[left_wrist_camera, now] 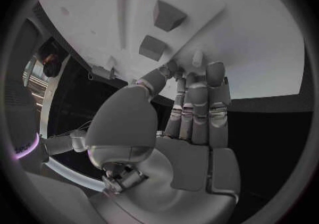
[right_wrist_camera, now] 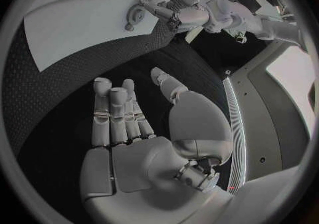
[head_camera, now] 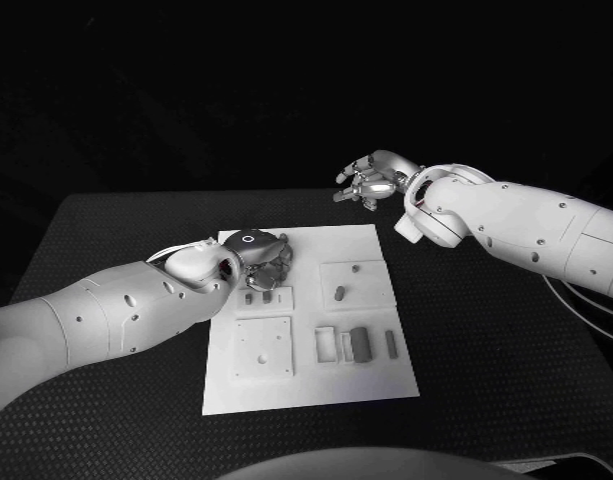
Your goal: Assemble the parts on the task board
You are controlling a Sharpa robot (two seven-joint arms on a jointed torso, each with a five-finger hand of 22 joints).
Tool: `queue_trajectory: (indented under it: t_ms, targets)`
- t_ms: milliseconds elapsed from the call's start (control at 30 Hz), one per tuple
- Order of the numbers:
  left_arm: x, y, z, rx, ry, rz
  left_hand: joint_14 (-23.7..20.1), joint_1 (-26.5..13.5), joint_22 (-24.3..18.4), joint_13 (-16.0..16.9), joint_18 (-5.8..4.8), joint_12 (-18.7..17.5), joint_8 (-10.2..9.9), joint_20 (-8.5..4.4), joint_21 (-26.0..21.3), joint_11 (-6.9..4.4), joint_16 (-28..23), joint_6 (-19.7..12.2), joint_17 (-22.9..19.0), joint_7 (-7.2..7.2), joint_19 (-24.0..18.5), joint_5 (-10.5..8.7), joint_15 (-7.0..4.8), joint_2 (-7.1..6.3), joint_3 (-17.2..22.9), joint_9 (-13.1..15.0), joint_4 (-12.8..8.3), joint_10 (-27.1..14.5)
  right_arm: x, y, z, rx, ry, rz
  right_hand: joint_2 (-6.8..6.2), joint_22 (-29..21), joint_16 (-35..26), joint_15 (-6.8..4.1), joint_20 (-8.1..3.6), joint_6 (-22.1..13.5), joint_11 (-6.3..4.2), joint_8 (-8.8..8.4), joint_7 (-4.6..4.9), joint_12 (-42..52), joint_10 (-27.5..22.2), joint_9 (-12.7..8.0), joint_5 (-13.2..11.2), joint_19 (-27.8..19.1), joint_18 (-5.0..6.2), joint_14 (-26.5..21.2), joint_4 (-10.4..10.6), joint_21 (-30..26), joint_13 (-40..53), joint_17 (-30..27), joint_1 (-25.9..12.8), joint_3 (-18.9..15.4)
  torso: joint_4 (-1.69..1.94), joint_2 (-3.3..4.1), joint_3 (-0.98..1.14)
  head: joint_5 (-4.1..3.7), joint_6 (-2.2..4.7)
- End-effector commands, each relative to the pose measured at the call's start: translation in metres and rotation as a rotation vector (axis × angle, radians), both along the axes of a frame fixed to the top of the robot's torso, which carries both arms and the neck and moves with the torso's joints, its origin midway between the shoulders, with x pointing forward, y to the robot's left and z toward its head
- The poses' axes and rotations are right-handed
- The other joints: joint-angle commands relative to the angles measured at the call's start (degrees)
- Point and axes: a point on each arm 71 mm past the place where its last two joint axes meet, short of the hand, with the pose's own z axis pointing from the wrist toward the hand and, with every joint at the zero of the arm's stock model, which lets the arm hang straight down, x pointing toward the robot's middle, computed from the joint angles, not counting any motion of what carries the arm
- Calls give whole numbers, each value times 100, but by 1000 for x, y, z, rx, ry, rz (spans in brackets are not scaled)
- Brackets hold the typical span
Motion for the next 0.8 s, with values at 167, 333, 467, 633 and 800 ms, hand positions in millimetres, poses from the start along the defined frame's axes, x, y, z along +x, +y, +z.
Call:
queue_trajectory:
  t_ms: [167,333,467,633,800]
  targets:
    - [-1,-3,-2,-1,7,-11,59,-10,144,-2,487,4,24,-12,50,6,46,50,-15,25,49,22,-12,84,35,-13,2,62,-1,2,0,-4,-1,12,45,94,10,-8,-34,14,-14,32,258,28,-24,-10,18,-4,327,-30,-26,-33,-8,-6,-24,5,5,-1,-1,-17,5]
    - [-1,-3,-3,1,11,-12,57,-17,142,0,488,6,38,-9,60,6,47,73,-26,35,41,22,-11,96,40,-16,8,89,-1,2,0,-4,-1,12,45,94,10,-8,-34,15,-14,33,258,29,-24,-11,17,-3,327,-29,-25,-34,-10,-7,-25,5,0,0,-1,-22,6]
    - [-1,-4,-3,-7,13,-12,56,-22,142,0,488,5,40,-8,62,7,48,77,-29,40,38,21,-11,99,40,-18,11,94,-1,2,0,-4,0,13,46,94,11,-8,-34,16,-14,34,258,31,-24,-11,17,-3,327,-29,-25,-34,-11,-8,-26,5,1,0,-2,-33,-2]
    - [-2,-5,-3,-19,11,-14,58,-31,142,0,489,4,43,-7,68,11,51,83,-34,48,36,21,-8,109,41,-22,18,105,0,2,0,-4,0,12,46,94,12,-9,-34,16,-14,36,258,33,-23,-11,17,-3,327,-29,-24,-34,-12,-9,-27,5,6,-1,-4,-45,-5]
    - [-2,-7,-3,-26,13,-16,75,-26,141,6,501,17,66,-4,90,19,62,124,-50,63,42,22,0,135,55,-27,21,169,0,3,0,-5,1,14,47,94,12,-9,-34,17,-15,37,257,34,-23,-12,18,-2,327,-29,-24,-34,-13,-9,-27,5,2,-1,-3,-37,-8]
